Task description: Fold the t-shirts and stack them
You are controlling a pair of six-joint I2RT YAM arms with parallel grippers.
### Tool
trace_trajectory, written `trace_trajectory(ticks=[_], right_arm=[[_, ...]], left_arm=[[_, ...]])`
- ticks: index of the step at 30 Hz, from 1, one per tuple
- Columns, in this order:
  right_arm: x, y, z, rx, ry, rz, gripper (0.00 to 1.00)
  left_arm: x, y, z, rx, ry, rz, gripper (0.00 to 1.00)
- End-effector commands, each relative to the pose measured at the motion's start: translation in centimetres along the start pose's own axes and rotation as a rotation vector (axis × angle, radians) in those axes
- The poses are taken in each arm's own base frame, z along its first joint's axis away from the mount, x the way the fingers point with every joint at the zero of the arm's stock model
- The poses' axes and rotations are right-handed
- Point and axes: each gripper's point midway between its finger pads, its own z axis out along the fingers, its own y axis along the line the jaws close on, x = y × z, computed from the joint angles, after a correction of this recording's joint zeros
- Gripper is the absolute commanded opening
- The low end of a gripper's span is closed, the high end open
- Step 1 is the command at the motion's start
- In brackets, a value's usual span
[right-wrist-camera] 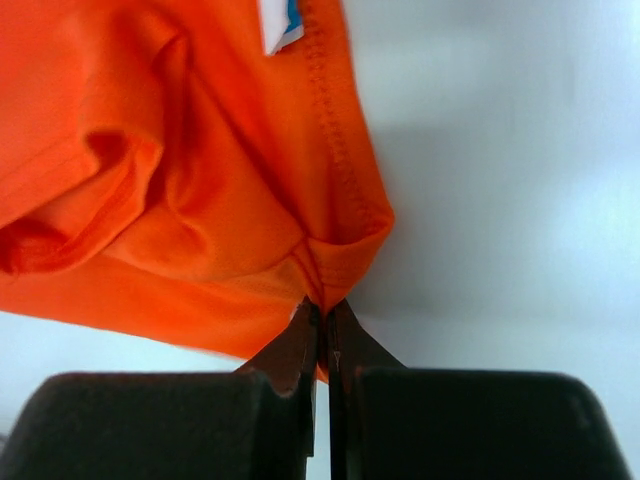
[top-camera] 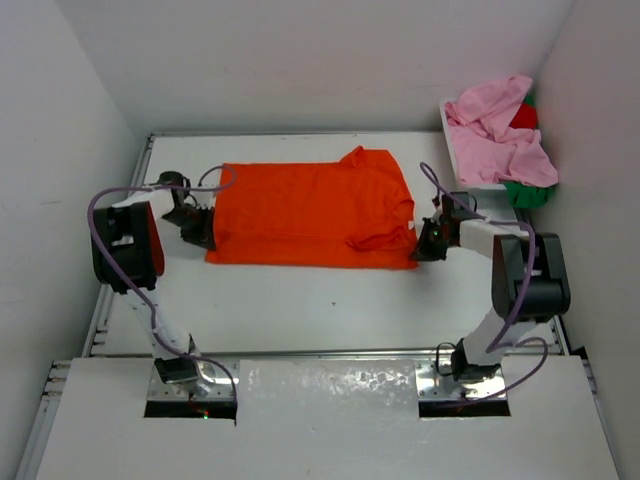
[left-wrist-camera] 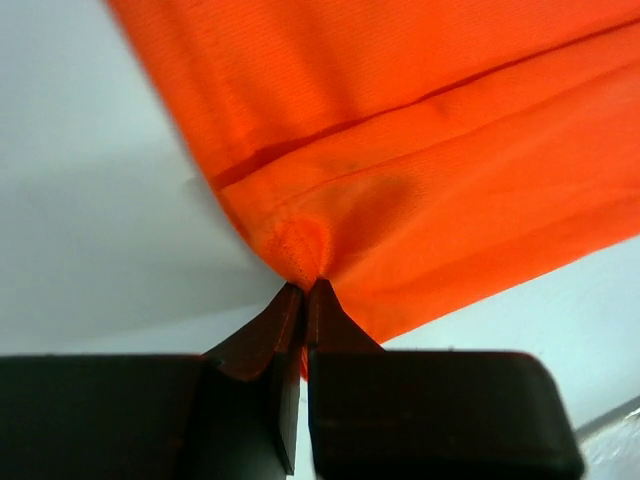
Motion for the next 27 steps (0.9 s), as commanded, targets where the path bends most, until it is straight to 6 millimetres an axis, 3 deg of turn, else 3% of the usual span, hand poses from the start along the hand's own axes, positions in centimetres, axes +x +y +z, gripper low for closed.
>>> trace_trajectory(ticks=[1,2,4,5,7,8,9,10,11,12,13,15,16,17,19,20,22,23,24,25,26,27], right_arm=[[3.2,-1.0,-2.4,0.057,0.032,0.045,0.0],[5.2,-1.7,-2.6,0.074,0.061,0.066,0.0],[6.1,-1.2,-3.3,0.048,0.048,0.067,0.0],[7.2,-0.8,-3.1,0.018,0.054,0.078,0.07],[7.6,0.2,-3.3,-0.037,0.058,0.08,0.24],[7.2,0.7,-3.6,-0.056,0.058,0.072,0.29],[7.4,0.4,-3.9,-0.039,0.08,0.077,0.31],[7.0,0.3,-4.3,-0.029,0.08,0.067,0.31],[5.5,0.2,-5.0,-0.009,0.045,0.03,0.31],[5.9,-0.1,-5.8,0.019,0.071,0.021,0.33],[4.1,0.2,-6.7,0.034,0.035,-0.01,0.35],[3.2,-0.7,-8.6,0.113,0.009,-0.066,0.46],[1.9,-0.4,-9.4,0.123,-0.027,-0.098,0.49],[1.3,-0.5,-10.1,0.144,-0.049,-0.106,0.52],[-0.1,-0.2,-10.8,0.148,-0.089,-0.127,0.53],[-0.9,0.6,-10.6,0.112,-0.115,-0.132,0.51],[-2.0,1.9,-10.1,0.045,-0.143,-0.13,0.43],[-3.3,3.1,-9.8,-0.011,-0.182,-0.114,0.36],[-3.2,4.4,-8.8,-0.091,-0.153,-0.108,0.35],[-3.7,4.9,-8.3,-0.115,-0.153,-0.088,0.35],[-4.0,5.1,-7.9,-0.126,-0.145,-0.083,0.35],[-4.0,5.1,-7.3,-0.133,-0.12,-0.081,0.36]], left_arm=[[6.4,1.3,-1.9,-0.118,0.181,0.023,0.0],[7.6,1.4,-2.2,-0.137,0.217,0.026,0.0],[9.6,0.7,-2.4,-0.117,0.267,0.046,0.21],[10.5,0.5,-2.5,-0.11,0.298,0.047,0.37],[11.0,0.4,-2.7,-0.109,0.315,0.046,0.45],[10.7,0.5,-3.0,-0.118,0.317,0.041,0.67],[8.9,0.9,-3.6,-0.136,0.28,0.051,0.72],[8.1,0.9,-4.4,-0.143,0.276,0.05,0.85],[6.5,1.3,-5.2,-0.169,0.243,0.049,0.91],[4.6,1.6,-6.5,-0.206,0.193,0.058,0.93],[0.6,2.3,-8.9,-0.269,0.085,0.086,0.95],[-5.8,0.7,-13.5,-0.335,-0.115,0.174,1.0],[-8.0,-0.6,-14.7,-0.351,-0.185,0.225,1.0],[-10.1,-4.9,-15.4,-0.336,-0.241,0.362,1.0],[-12.2,-11.1,-15.1,-0.308,-0.291,0.551,1.0],[-12.0,-17.5,-12.9,-0.226,-0.281,0.714,1.0],[-10.4,-23.9,-9.9,-0.097,-0.245,0.856,1.0],[-8.1,-28.9,-7.1,-0.006,-0.186,0.986,0.97],[-6.7,-31.3,-5.9,0.041,-0.156,1.062,0.88],[-5.8,-33.4,-4.7,0.069,-0.146,1.124,0.62],[-3.8,-36.2,-2.7,0.11,-0.116,1.222,0.47],[-2.7,-37.1,-1.4,0.127,-0.102,1.258,0.35]])
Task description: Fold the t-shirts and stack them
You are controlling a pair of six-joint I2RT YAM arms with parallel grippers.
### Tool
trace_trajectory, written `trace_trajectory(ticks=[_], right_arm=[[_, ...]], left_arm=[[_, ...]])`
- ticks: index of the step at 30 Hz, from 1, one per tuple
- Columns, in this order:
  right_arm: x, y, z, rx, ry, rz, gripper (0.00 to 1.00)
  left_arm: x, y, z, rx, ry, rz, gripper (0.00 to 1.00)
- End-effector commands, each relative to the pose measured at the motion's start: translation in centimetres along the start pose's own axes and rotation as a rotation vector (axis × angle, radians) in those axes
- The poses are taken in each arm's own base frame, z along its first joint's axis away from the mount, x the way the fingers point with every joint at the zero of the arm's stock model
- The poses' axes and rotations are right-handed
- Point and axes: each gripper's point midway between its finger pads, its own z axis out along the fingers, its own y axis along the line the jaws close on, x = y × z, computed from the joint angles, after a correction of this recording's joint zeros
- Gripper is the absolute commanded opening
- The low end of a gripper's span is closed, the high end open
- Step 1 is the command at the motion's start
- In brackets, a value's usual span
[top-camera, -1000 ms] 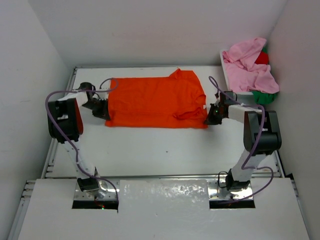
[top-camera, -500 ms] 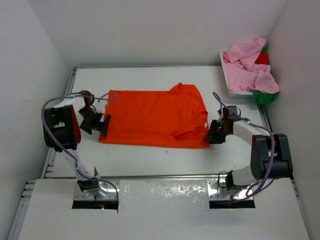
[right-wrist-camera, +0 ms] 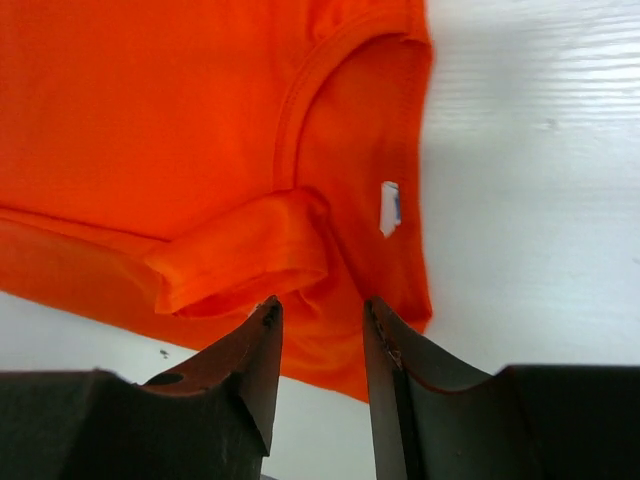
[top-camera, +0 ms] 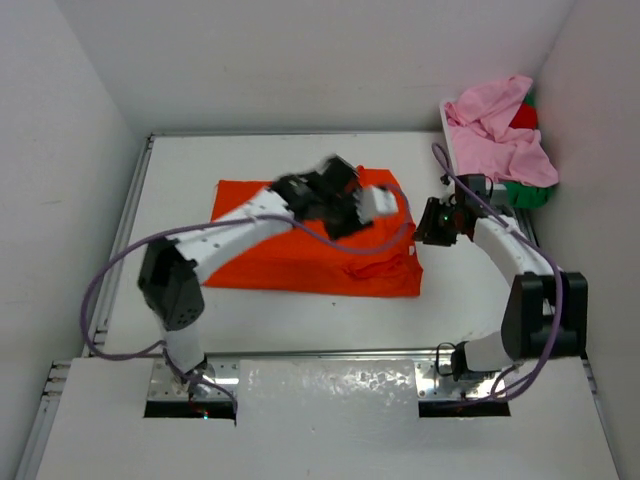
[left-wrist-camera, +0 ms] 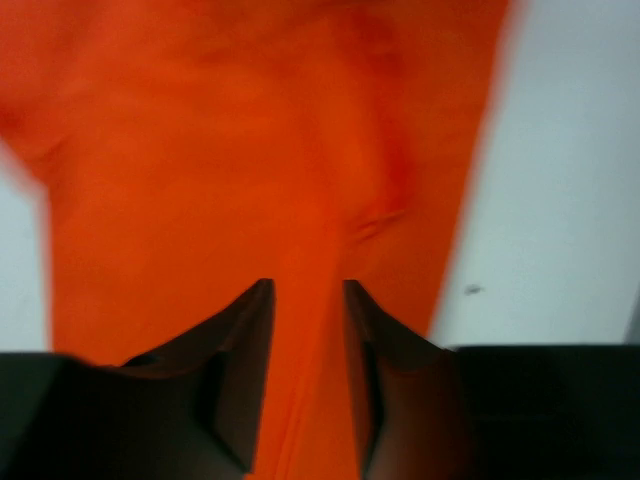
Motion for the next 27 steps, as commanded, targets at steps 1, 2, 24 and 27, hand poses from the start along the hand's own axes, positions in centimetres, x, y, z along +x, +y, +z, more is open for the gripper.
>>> trace_trajectory(ticks=[1,2,24,27], right_arm=[[-1.6,1.8,2.1,-0.112,0.027,0.022,0.37],[-1.2,2.0,2.5,-0.116,0.048,0.019,0.38],[2.7,1.2,5.8,-0.1,0.163,-0.004,0.44],[2.8,1.3,6.1,-0.108,0.172,0.003,0.43]], left_arm=[[1.5,-6.0,4.4,0.159,0.067,0.142,0.28],[1.2,-7.8,5.7,0.189,0.065,0.188,0.3],[6.1,-10.7,13.7,0.138,0.165,0.201,0.27],[6.2,-10.4,13.7,0.124,0.172,0.197,0.1]])
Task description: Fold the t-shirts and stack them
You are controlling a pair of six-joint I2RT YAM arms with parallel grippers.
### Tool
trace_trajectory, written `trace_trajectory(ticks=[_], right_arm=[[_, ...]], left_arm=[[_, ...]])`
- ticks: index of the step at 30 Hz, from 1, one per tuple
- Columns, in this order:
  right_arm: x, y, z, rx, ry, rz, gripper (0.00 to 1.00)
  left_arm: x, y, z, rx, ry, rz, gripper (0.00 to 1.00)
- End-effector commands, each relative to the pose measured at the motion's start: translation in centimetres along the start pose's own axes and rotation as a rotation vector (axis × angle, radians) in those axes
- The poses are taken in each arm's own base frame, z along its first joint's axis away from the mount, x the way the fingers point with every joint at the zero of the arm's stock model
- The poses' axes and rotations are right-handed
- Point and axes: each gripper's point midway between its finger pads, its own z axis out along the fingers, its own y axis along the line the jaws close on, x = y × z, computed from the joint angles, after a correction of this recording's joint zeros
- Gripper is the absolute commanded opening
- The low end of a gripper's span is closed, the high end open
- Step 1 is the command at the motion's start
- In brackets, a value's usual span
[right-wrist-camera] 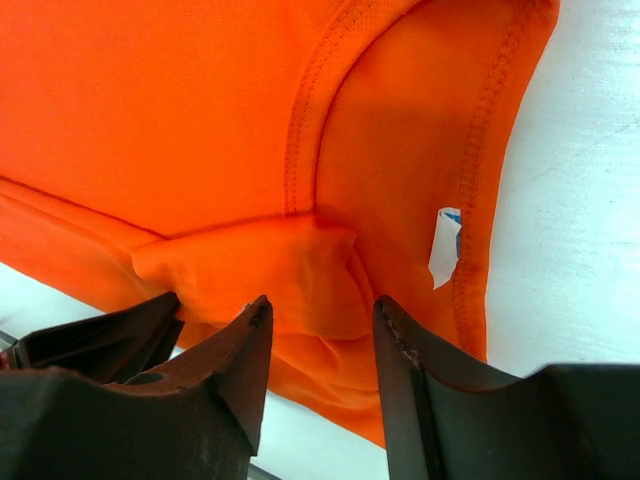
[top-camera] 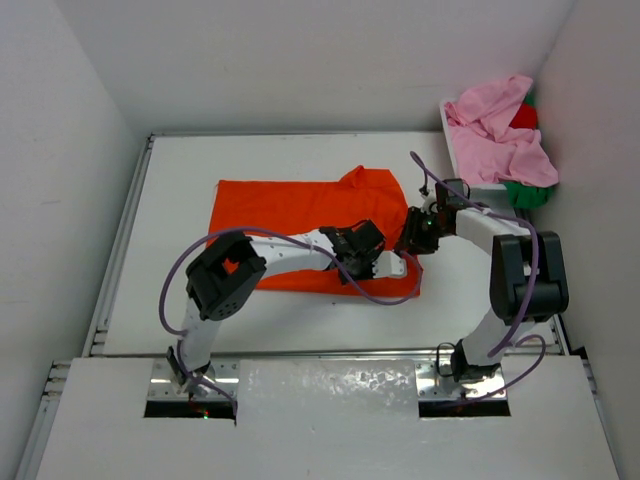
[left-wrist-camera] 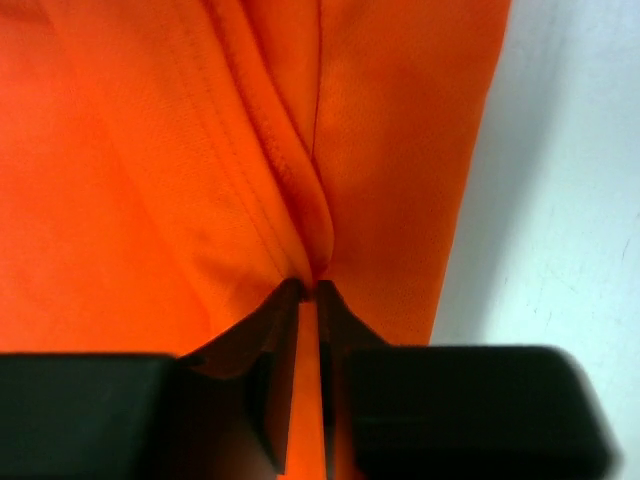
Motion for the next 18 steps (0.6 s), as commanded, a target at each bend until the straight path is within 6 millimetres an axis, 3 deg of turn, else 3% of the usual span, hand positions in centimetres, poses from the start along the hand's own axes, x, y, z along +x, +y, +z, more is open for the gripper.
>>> trace_trajectory(ticks=[1,3,7,13,18], right_arm=[[-0.8,0.4,0.2,-0.025,-0.022,-0.019,0.41],[-0.5,0.6,0.6,-0.033,-0.011,-0.016,0.34],[0.0,0.9,0.8,-0.059,0.003,-0.01,0.13],[-1.9,1.4,-0.4,-0.04,-0.06,-0.045,0.14],[-2.1,1.1,-0.6,-0.018,-0.052,-0.064,0.14]], left_arm=[[-0.8,1.2,-0.5,-0.047,-0.028,-0.011,0.06],[-0.6,1.4,-0.6,-0.06,-0.017,-0.02,0.0],[-0.8,2.9,-1.6,-0.093,-0.022,-0.074,0.0],[-0.2,5.5,-1.9,-0.107,-0.041,-0.196,0.0],[0.0,1.5,-2.3,0.103,-0.053,-0.104,0.01]])
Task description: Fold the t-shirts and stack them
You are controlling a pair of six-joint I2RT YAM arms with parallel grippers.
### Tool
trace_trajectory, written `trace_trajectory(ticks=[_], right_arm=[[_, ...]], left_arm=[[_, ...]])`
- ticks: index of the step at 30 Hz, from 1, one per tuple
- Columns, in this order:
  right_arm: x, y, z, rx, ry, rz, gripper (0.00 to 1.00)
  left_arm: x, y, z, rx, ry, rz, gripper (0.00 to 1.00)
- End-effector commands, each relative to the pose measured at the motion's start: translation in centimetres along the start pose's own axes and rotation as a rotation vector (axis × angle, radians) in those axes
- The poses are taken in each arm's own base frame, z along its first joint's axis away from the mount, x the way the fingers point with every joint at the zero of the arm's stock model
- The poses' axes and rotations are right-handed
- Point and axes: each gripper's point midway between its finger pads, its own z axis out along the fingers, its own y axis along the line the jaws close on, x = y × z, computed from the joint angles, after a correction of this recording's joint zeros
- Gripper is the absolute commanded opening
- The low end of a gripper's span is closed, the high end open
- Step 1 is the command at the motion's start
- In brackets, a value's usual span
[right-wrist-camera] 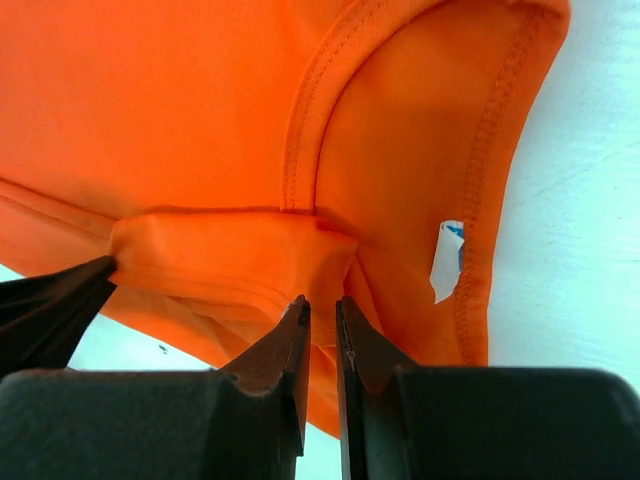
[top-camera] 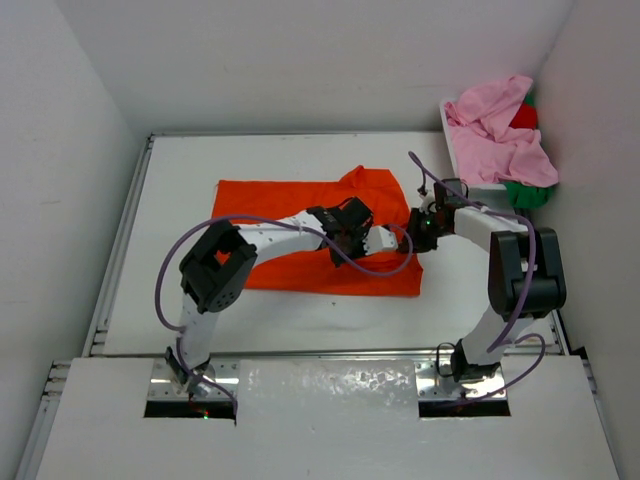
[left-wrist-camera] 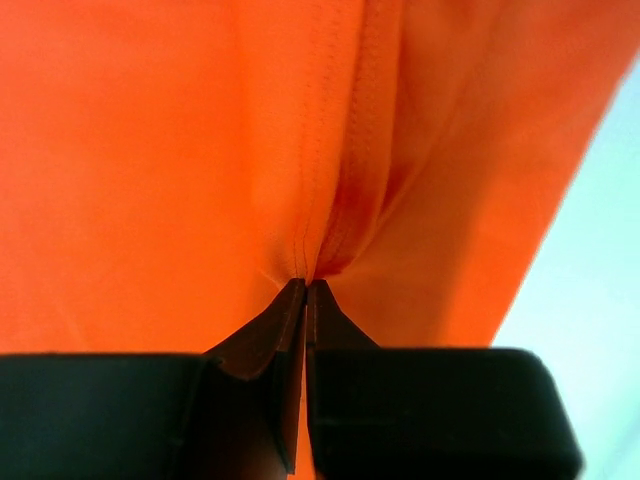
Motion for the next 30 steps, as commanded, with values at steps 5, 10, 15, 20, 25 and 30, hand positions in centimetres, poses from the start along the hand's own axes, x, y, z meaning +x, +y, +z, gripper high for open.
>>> trace_trajectory(ticks=[5,10,15,20,25,30], right_arm=[[-1.2,0.8,-0.7,-0.013,-0.048,-0.045,0.13],[-2.0,1.1,-1.6,0.0,-0.083,-0.08,0.13],[-1.6,1.8,-1.8,-0.013,-0.092,-0.105,0.13],[-1.2,3.0,-1.5,-0.042,-0.099,-0.124,0.12],[-1.4,1.8,-1.8,0.023,-0.107,-0.094,0.14],[-2.9,0.3,-4.8,0.084,-0.214,-0.053,0.36]], left_arm=[[-0.8,-5.2,-0.8,0.206,-0.056,0.086,0.09],[0.2,-3.9,-0.2,0.125,-0.016,0.088,0.08],[1.1,-2.9,-0.6,0.099,0.018,0.1,0.37],[0.0,-2.0,-1.0,0.065,-0.007,0.068,0.56],[-1.8,0.1,-3.5,0.047,-0.053,0.03,0.63],[-3.3,3.2,-10.5,0.043,-0.182,-0.05,0.87]])
